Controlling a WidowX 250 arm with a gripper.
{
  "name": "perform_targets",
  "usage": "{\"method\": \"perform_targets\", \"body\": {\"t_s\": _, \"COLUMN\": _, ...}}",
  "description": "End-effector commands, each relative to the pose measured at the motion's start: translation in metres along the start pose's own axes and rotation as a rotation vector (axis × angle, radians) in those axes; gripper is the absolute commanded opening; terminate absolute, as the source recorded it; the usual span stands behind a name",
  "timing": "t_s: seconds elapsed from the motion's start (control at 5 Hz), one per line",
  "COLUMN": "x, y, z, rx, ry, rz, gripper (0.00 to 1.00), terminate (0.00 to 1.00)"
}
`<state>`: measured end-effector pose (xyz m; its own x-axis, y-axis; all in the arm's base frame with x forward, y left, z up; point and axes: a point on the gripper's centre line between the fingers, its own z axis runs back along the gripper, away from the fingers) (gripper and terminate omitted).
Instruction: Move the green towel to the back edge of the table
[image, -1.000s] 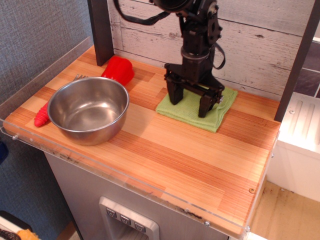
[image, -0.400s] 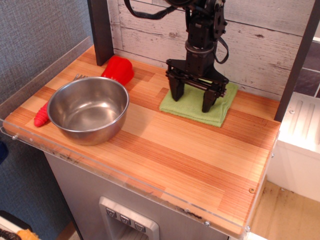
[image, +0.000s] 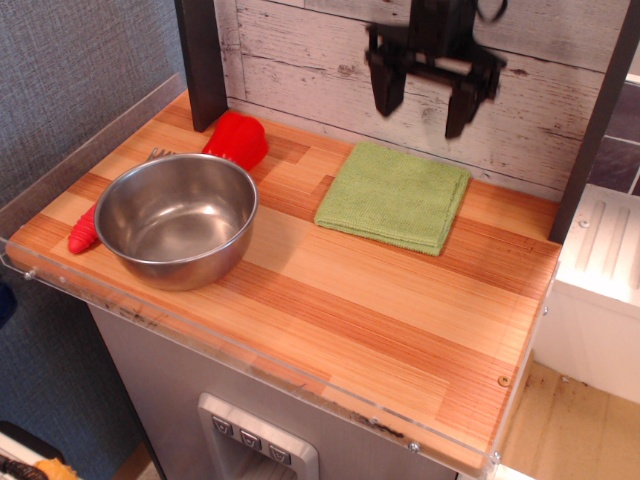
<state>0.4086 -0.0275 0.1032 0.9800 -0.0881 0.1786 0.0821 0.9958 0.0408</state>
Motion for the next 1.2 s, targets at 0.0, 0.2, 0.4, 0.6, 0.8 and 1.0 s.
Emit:
{"method": "perform_targets", "body": {"t_s": 0.0, "x": -0.054, "y": 0.043, "z": 0.060, "rx": -0.002, "ry": -0.059, "rz": 0.032, "gripper": 1.00, "terminate": 0.00}}
{"method": "perform_targets", "body": {"t_s": 0.2, "x": -0.091, "y": 0.066, "z": 0.052, "rx": -0.014, "ry": -0.015, "rz": 0.070, "gripper": 1.00, "terminate": 0.00}}
{"method": "perform_targets", "body": {"t_s": 0.4, "x": -0.110, "y": 0.079, "z": 0.045, "rx": -0.017, "ry": 0.003, "rz": 0.068, "gripper": 1.00, "terminate": 0.00}}
{"method": "perform_targets", "body": {"t_s": 0.6, "x": -0.115, "y": 0.083, "z": 0.042, "rx": -0.017, "ry": 0.015, "rz": 0.057, "gripper": 1.00, "terminate": 0.00}}
{"method": "perform_targets", "body": {"t_s": 0.8, "x": -0.115, "y": 0.084, "z": 0.043, "rx": 0.009, "ry": 0.040, "rz": -0.022, "gripper": 1.00, "terminate": 0.00}}
{"method": "perform_targets", "body": {"t_s": 1.0, "x": -0.115, "y": 0.084, "z": 0.043, "rx": 0.009, "ry": 0.040, "rz": -0.022, "gripper": 1.00, "terminate": 0.00}}
